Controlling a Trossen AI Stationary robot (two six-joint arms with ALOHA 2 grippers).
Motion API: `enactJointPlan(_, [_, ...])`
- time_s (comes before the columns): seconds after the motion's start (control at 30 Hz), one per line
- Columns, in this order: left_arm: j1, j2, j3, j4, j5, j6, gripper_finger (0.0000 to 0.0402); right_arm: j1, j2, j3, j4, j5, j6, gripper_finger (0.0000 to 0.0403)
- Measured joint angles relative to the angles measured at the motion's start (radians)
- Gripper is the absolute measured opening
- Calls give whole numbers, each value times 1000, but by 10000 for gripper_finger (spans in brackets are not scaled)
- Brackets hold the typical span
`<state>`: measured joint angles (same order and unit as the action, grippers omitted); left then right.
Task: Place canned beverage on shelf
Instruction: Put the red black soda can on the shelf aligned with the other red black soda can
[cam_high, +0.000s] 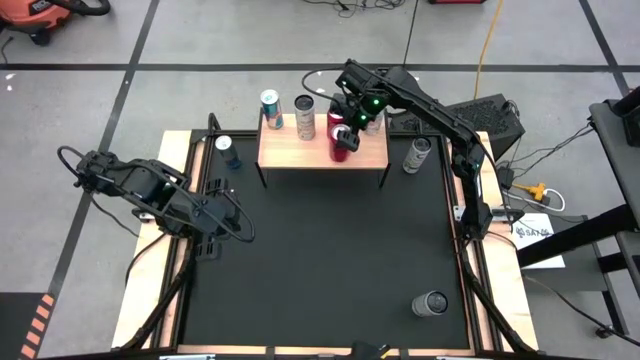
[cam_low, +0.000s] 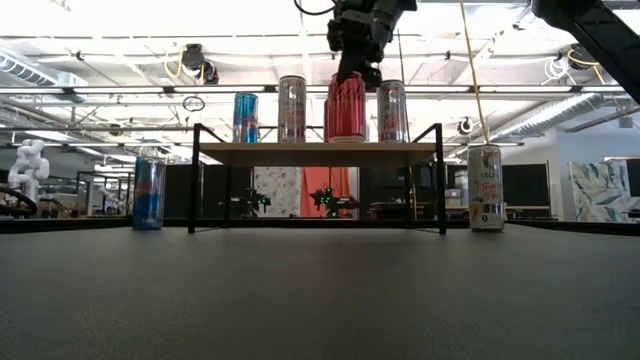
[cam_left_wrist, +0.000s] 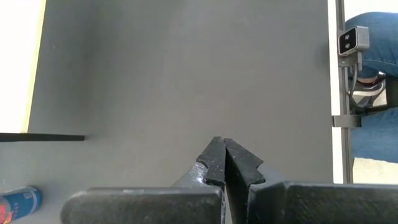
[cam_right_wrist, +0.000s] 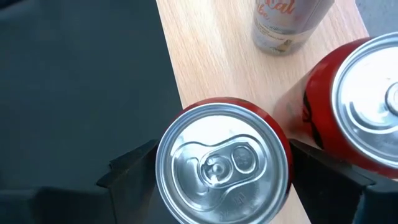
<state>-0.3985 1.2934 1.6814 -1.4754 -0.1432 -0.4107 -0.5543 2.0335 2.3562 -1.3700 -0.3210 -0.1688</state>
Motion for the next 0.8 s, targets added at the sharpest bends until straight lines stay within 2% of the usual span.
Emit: enactJointPlan(0.8, [0, 0, 0, 0, 0, 0, 0, 0, 0, 0, 15, 0, -8, 316])
